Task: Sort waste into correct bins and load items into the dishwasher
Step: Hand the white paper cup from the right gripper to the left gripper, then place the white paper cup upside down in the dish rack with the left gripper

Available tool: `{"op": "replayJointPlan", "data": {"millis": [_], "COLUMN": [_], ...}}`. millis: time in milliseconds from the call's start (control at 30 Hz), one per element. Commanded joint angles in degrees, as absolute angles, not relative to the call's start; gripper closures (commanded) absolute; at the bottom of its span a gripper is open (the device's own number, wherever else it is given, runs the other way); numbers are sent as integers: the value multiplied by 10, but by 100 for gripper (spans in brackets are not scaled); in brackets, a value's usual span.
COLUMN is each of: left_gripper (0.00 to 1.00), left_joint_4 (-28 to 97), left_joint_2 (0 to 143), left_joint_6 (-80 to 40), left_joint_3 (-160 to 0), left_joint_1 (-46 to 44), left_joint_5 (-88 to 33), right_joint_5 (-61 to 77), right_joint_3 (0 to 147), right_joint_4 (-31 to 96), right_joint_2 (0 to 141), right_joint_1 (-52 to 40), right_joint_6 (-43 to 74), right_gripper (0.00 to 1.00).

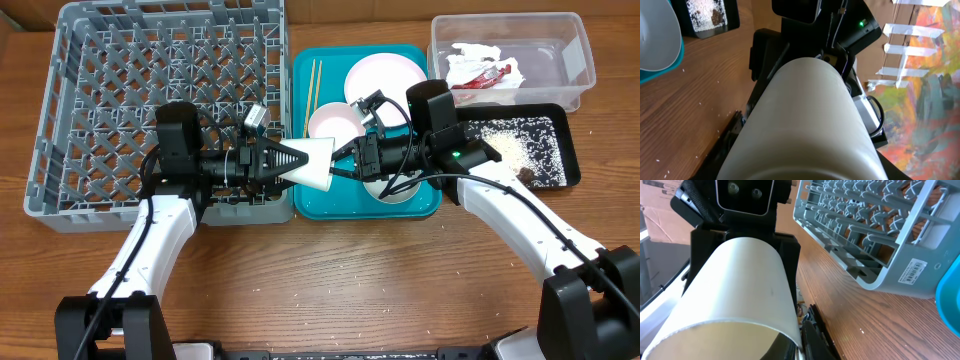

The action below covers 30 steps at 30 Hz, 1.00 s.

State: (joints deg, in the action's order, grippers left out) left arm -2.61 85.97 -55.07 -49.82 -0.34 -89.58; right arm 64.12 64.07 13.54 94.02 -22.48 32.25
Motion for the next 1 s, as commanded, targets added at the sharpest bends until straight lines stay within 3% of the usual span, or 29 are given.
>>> {"op": "replayJointPlan", "data": {"millis": [0, 67, 167, 267, 467, 600, 733, 967], "left_gripper": [61, 65, 73, 72, 71, 67, 69, 69], "left_joint_4": [-32, -33, -61, -124, -129, -111, 1, 425], "left_joint_2": [858, 858, 858, 858, 858, 858, 857, 857], "left_joint_6": [-544, -544, -544, -544, -529, -522, -485, -290], "left_joint_3": [-506, -506, -506, -507, -509, -531, -590, -802], "left_joint_1": [0, 0, 6, 19, 40, 42, 41, 37], "left_joint_5": [-891, -883, -865, -833, -730, -678, -605, -397], "right_joint_5": [633, 632, 631, 631, 593, 531, 510, 452], "right_joint_3": [637, 637, 637, 637, 637, 637, 637, 637], "right_joint_4": [140, 140, 140, 144, 219, 265, 283, 298], "right_joint_2": [936, 936, 936, 936, 936, 936, 936, 936], "right_joint_1": [-228, -228, -225, -203, -162, -162, -162, -162], "right_joint_6": [312, 312, 309, 296, 250, 235, 220, 220], "right_gripper": [91, 83, 60, 43, 30, 13, 1, 0]}}
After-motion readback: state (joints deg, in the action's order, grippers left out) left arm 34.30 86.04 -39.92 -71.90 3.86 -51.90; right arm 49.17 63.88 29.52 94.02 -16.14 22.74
